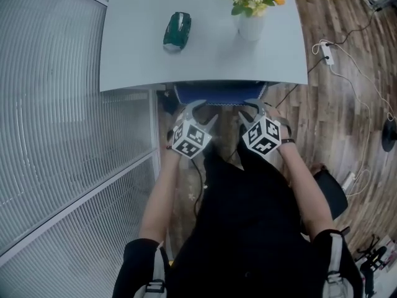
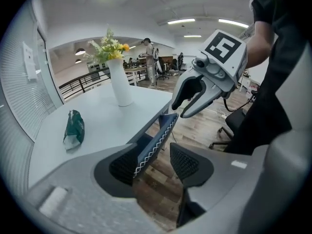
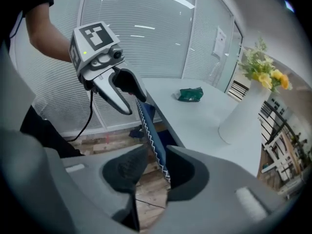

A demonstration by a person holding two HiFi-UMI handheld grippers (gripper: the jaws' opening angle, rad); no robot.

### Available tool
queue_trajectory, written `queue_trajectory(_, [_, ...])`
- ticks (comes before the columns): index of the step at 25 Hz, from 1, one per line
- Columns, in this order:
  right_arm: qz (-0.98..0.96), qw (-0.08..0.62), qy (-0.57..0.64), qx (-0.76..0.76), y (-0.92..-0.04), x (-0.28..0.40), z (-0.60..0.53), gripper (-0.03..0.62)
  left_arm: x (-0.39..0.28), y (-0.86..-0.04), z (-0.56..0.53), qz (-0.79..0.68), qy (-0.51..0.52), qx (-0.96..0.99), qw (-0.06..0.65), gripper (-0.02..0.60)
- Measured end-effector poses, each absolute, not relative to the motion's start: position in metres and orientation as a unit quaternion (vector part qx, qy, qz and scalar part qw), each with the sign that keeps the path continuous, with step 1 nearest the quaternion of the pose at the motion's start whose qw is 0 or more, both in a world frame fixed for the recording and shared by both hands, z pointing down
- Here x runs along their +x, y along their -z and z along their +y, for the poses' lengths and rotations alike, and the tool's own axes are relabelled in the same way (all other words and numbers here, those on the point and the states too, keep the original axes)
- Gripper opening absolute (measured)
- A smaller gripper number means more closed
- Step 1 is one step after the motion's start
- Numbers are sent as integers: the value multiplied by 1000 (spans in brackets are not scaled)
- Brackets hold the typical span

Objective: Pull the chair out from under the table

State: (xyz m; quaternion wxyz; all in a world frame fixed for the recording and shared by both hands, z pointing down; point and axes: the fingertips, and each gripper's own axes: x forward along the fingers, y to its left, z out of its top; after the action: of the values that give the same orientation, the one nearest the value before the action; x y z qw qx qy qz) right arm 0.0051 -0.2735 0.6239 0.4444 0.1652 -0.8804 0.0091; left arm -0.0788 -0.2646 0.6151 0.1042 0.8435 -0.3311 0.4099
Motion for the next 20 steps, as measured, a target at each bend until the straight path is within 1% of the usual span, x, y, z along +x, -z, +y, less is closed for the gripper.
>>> queue_trajectory(3, [-876,457,16,152,-634,0,-272,107,-83,-627,-266,-318,-434,837,93,199])
queue_trajectory(9, [-869,470,29,153,-648,-6,-279,107,-89,-651,-272,-287,-475,829,66,204])
queue_trajectory(12, [-865,477,38,151,-653,-9,-281,93,-92,-657,-277,-284,-486,824,54,204])
queue_trajectory(16, [-861,484,48,147,-656,-11,-281,92,-95,-666,-283,-279,-505,816,34,217])
queue_trajectory(20, [-856,493,55,145,-661,-12,-282,94,-95,-674,-285,-264,-520,812,19,218])
